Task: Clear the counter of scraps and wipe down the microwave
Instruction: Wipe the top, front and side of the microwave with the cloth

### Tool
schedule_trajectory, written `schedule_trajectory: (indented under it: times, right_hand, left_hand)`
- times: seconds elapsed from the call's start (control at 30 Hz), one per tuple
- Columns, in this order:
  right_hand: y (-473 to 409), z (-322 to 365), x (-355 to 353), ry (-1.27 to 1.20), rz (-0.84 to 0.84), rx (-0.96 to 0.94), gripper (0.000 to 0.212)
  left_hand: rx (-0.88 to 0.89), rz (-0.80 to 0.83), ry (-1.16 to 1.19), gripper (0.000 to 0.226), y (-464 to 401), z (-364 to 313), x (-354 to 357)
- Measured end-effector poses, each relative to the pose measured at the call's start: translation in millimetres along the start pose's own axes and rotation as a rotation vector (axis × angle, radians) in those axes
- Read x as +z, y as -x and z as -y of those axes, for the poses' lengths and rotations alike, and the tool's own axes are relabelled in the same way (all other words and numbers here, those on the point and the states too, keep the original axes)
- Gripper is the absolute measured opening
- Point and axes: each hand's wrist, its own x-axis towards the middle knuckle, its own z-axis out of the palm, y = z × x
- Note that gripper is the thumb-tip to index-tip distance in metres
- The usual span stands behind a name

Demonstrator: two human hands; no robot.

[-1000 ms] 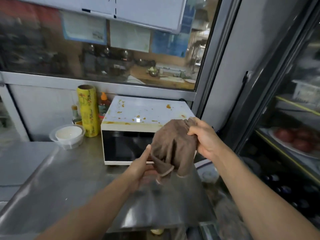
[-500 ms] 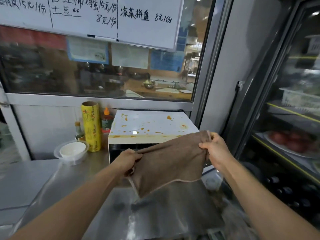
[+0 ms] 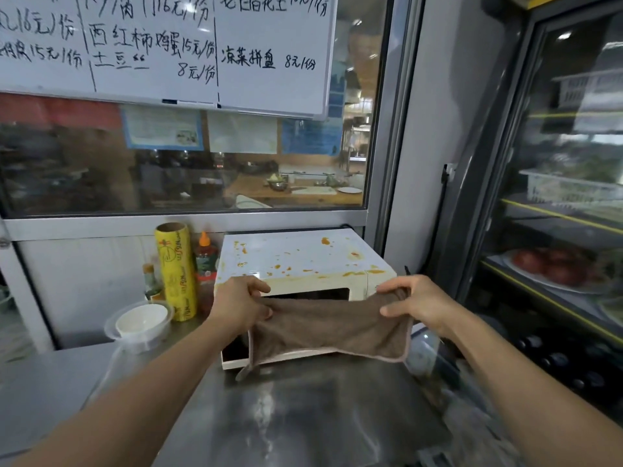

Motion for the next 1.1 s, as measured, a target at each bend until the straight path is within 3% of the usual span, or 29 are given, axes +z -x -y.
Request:
schedule_trajectory:
  times: [0.1,0.17,0.23,0.3,0.43,0.57,0.7,0.8,0.9,1.0,1.1]
  right_hand:
    - [-5.9,-2.2,2.7,0.471,-0.006,-0.047,0.023]
    - [-12.2,-3.3,0.2,0.586,-0.060,-0.046,0.029]
    - [-22.3,-5.5,-6.5,0.620,-0.085,-0.033,0.039]
    - [-31.7,-2.9,-10.3,0.506,-0.079,0.010,0.033]
    - [-55.6,16.4,-8.7,-0.055,-0.045,0.083,0.013]
    - [-86.7,35.9,-4.9,-0.341,0.123,0.084,0.015]
    - [-111.5,45.5,-11.5,-0.432,0.214,0.022,0.031]
    - [-127.0,42.0,-21.3,-0.317,0.295,-0.084,0.051]
    - [-141.2,32.3,-31.3,-0.210,0.214,-0.147,0.046]
    - [-159.3,13.7,-44.5,-0.224,0.105,-0.028,0.027]
    - [-174.2,-5.8,-55.6,-0.438,0.323,0.121,0.049]
  left_hand:
    - [0.150,-0.058,-0.338,0.012,-5.4,-8.9,1.6]
    - [0.165,-0.041,-0.364,0.004,-13.1,-12.3,4.2]
    - [0.113,-0.005,-0.320,0.018,-23.3,-13.4,9.8]
    - [0.057,0.039,-0.204,0.029,-33.4,-16.6,18.6]
    - [-0.031,0.183,0.262,0.027,-48.1,-46.0,43.8]
    - [-0.109,0.343,0.606,0.024,-62.9,-83.4,69.0]
    - [-0.047,0.377,0.657,0.009,-82.7,-102.6,86.6]
    - [0.045,0.335,0.589,0.036,-96.9,-106.0,95.8]
    - [0.032,0.190,0.533,0.032,-110.3,-116.5,103.3]
    - [-0.029,0.196,0.602,0.031,-124.3,-127.7,111.0]
    - [-0.055,0.279,0.761,0.035,-137.1,-137.0,122.4]
